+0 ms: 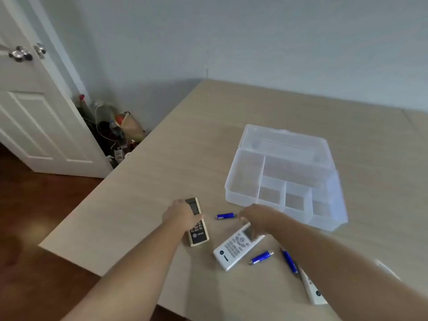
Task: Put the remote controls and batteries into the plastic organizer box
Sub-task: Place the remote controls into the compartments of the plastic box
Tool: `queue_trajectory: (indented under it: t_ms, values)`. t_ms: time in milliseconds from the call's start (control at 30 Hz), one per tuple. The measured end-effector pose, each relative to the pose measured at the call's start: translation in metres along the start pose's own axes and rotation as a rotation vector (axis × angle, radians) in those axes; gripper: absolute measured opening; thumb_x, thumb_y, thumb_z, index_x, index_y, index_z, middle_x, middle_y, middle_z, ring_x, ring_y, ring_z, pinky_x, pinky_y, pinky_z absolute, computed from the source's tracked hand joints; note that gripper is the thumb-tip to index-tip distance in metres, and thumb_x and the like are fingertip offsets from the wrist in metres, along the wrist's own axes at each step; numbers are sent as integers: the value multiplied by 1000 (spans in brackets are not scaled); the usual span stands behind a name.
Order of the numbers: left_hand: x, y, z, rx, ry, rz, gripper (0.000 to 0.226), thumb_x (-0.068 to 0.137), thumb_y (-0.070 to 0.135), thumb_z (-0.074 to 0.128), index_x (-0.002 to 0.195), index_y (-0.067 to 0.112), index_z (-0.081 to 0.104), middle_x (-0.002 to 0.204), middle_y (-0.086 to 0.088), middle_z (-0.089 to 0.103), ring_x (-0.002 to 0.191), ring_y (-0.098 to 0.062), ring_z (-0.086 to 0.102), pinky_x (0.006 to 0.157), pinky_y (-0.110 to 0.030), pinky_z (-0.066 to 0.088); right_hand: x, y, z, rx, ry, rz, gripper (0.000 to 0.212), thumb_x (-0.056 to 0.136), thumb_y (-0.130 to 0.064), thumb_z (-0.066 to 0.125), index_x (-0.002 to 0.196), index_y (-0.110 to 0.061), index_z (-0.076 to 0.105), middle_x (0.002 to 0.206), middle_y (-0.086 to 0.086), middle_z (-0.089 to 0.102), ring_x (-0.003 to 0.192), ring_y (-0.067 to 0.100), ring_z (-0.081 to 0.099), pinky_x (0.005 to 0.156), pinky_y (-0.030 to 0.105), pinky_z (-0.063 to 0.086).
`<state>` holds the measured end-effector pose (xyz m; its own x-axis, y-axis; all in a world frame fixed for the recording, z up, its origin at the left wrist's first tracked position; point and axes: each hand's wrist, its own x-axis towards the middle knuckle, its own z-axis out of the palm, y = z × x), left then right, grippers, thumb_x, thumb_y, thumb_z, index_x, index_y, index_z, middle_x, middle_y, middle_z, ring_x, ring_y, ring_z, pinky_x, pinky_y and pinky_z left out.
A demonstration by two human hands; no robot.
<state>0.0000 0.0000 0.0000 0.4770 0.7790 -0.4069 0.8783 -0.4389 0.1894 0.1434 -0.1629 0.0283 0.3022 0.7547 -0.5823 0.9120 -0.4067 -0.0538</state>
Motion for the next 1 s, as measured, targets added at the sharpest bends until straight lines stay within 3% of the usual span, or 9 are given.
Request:
queue_trajectory:
  t_ms: [167,367,533,667,867,1000]
  values:
    - [-2,10,16,-181,-20,-121,69,74,53,68,123,7,53,121,-6,60,108,-24,65,75,-30,48,12,9,18,-261,23,-59,67,71,-19,78,130,-20,47,129,1,53,118,21,53,100,35,42]
    - [3,15,27,-270,-15,-220,82,68,42,78,131,6,38,130,-8,53,115,-27,60,84,-34,49,15,15,28,-184,125,-71,65,69,-15,78,125,-16,44,124,4,54,111,23,56,96,35,45]
    - [8,10,20,-307,-62,-218,81,70,44,75,130,6,37,121,-5,58,107,-25,61,74,-30,45,12,20,15,131,-6,36,57,67,-12,80,118,-14,54,119,4,58,103,22,55,88,34,46]
    - [8,9,13,-469,-152,-238,76,62,42,73,124,6,47,105,-5,61,92,-25,63,83,-35,56,8,31,0,364,-37,62,40,70,-18,79,107,-13,66,112,1,60,95,17,52,83,27,44]
    - [2,23,-15,-528,-112,-146,71,66,35,70,125,8,41,107,-5,55,95,-27,60,86,-41,56,-11,55,-32,892,45,13,17,80,-17,70,93,-6,68,98,12,66,93,24,65,83,32,57]
    - [2,50,-45,-462,-4,19,63,72,35,71,120,8,41,108,-6,55,85,-26,58,78,-37,56,-32,76,-59,1191,165,33,17,88,-18,63,98,-5,67,92,7,68,87,19,63,83,30,52]
